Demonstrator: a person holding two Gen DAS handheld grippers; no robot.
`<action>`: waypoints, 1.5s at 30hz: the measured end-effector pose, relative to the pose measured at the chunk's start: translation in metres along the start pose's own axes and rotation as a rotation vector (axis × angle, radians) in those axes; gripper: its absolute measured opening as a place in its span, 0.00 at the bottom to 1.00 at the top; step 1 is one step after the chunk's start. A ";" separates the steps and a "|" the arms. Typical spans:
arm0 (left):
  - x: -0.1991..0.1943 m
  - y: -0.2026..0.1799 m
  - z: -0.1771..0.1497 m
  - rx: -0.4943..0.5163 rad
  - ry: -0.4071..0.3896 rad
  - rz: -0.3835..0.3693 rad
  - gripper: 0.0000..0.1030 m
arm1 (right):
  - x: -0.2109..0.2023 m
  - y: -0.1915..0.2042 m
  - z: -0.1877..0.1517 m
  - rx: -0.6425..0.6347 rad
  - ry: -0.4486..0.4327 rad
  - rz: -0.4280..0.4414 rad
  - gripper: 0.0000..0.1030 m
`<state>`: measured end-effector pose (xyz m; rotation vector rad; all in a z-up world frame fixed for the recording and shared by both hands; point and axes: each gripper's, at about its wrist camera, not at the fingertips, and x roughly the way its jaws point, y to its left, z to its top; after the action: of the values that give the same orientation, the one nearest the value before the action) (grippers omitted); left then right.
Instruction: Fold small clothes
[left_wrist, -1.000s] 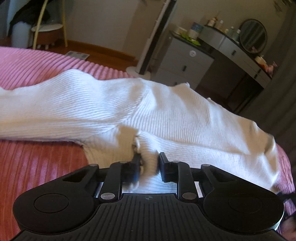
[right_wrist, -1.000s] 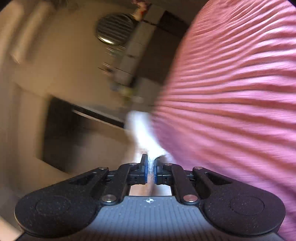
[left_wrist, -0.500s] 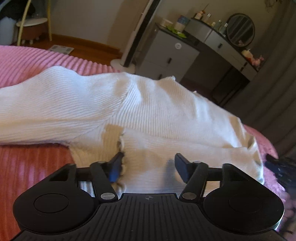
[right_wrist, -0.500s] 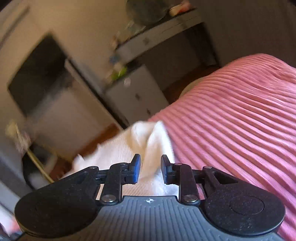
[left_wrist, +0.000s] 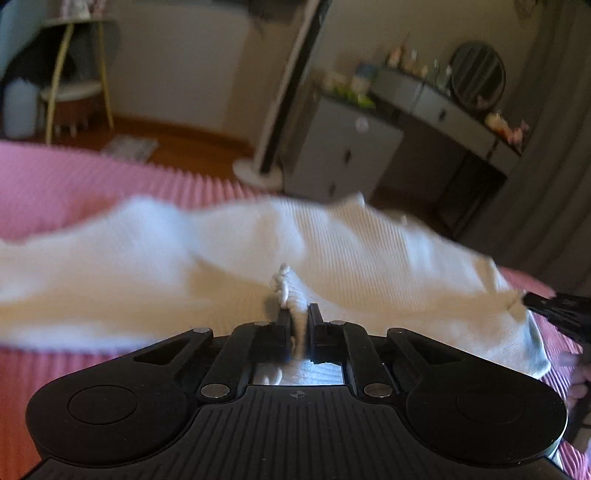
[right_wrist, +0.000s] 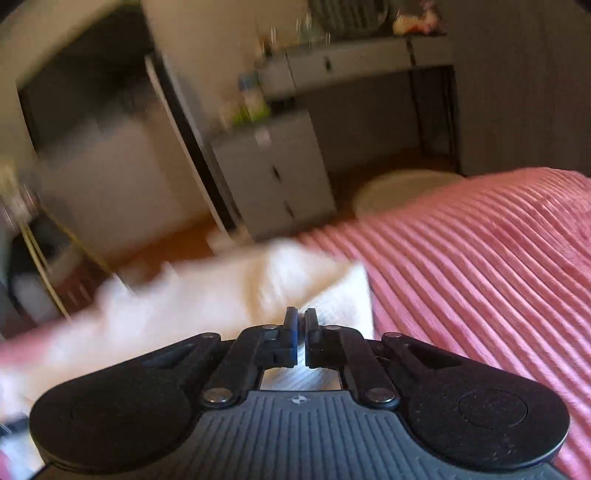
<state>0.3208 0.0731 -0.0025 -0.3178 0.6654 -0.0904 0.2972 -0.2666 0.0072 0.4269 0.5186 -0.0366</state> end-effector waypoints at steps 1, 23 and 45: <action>-0.002 0.002 0.004 -0.004 -0.018 0.017 0.10 | 0.000 -0.001 0.000 0.028 -0.016 0.017 0.03; -0.072 0.123 -0.029 -0.319 0.012 0.099 0.79 | -0.090 0.025 -0.071 -0.024 0.060 -0.049 0.35; -0.097 0.308 -0.016 -0.931 -0.208 0.246 0.23 | -0.134 0.051 -0.142 -0.044 0.123 0.039 0.46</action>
<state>0.2290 0.3782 -0.0554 -1.1184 0.4980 0.4991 0.1211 -0.1724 -0.0187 0.3980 0.6304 0.0390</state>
